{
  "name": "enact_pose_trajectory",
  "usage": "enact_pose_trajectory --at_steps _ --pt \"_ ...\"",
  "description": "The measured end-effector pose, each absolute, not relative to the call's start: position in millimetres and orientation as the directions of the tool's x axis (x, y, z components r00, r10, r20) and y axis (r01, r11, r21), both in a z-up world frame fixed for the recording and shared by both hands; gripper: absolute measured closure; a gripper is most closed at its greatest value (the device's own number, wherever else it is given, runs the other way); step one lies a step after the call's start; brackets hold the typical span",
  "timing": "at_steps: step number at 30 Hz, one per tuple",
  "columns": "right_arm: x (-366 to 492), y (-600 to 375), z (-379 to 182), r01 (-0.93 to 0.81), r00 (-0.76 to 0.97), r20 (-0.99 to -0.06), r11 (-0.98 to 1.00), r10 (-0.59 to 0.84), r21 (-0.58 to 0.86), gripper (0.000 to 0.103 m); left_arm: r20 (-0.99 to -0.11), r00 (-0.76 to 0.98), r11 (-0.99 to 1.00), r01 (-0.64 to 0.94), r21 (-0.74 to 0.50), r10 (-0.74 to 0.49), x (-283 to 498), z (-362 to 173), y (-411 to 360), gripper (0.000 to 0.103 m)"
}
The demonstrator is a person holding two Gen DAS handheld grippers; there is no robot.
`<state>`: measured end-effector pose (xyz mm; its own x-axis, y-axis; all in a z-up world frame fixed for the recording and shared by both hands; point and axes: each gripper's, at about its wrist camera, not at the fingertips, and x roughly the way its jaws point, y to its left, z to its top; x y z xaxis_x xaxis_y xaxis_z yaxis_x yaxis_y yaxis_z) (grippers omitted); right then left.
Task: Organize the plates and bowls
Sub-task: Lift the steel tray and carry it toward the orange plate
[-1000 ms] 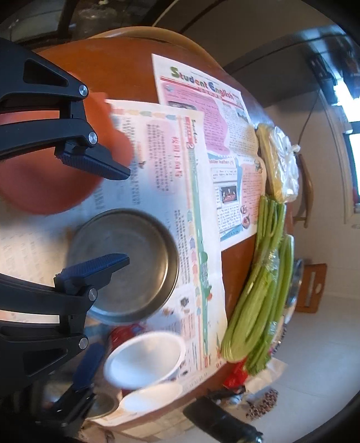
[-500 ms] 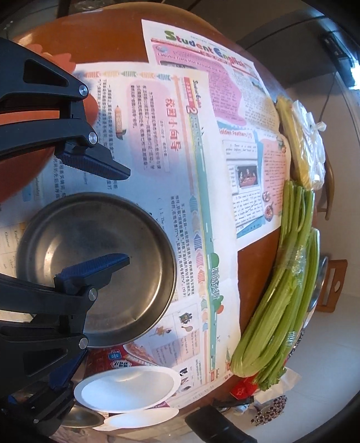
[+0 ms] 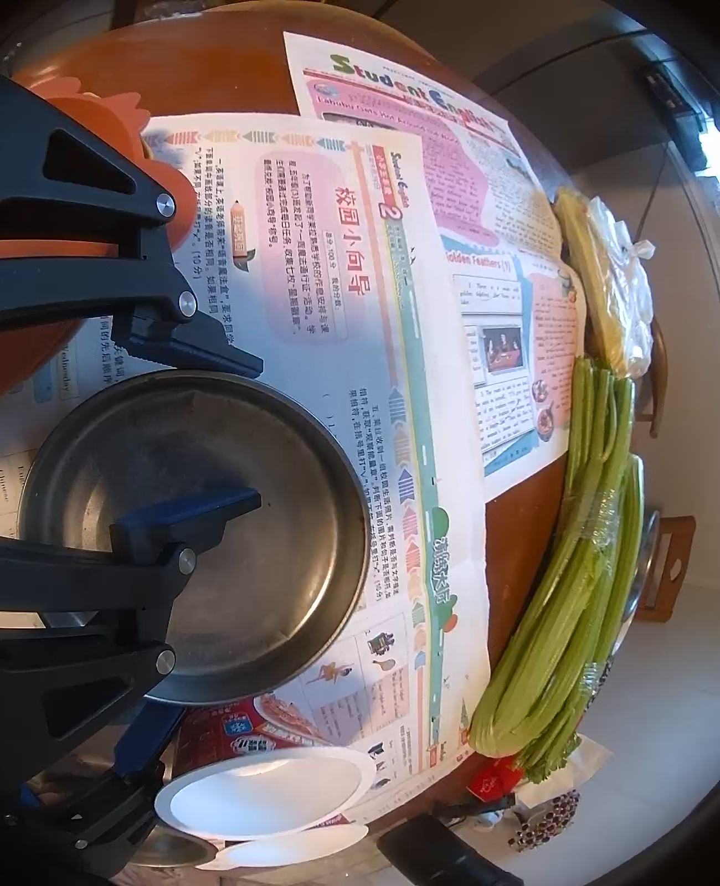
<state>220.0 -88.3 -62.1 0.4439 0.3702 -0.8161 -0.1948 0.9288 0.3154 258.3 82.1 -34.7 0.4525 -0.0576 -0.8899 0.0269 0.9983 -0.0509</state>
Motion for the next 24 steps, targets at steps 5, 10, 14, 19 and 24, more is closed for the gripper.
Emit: enact_pose_trajectory --at_steps 5,10,14,19,24 --pt "215 -91 -57 -0.2 0.442 -0.809 0.922 0.387 0.332 0.054 -0.875 0.477 0.996 0.023 -0.081 -0.082 248 -23 85 0.061" --pt "206 -91 -45 -0.226 0.449 -0.788 0.907 0.421 0.356 0.054 -0.86 0.504 0.996 -0.001 -0.089 -0.076 236 -10 90 0.061" --pt "197 -88 -34 -0.254 0.472 -0.774 0.906 0.422 0.339 0.054 -0.848 0.524 0.995 -0.014 -0.095 -0.074 225 -2 93 0.061" --pt "188 -89 -23 -0.271 0.493 -0.755 0.901 0.432 0.338 0.054 -0.827 0.557 0.995 -0.011 -0.101 -0.078 210 15 95 0.061" --pt "177 -89 -8 -0.289 0.52 -0.732 0.898 0.439 0.333 0.054 -0.804 0.591 0.995 -0.013 -0.094 -0.069 196 33 96 0.061"
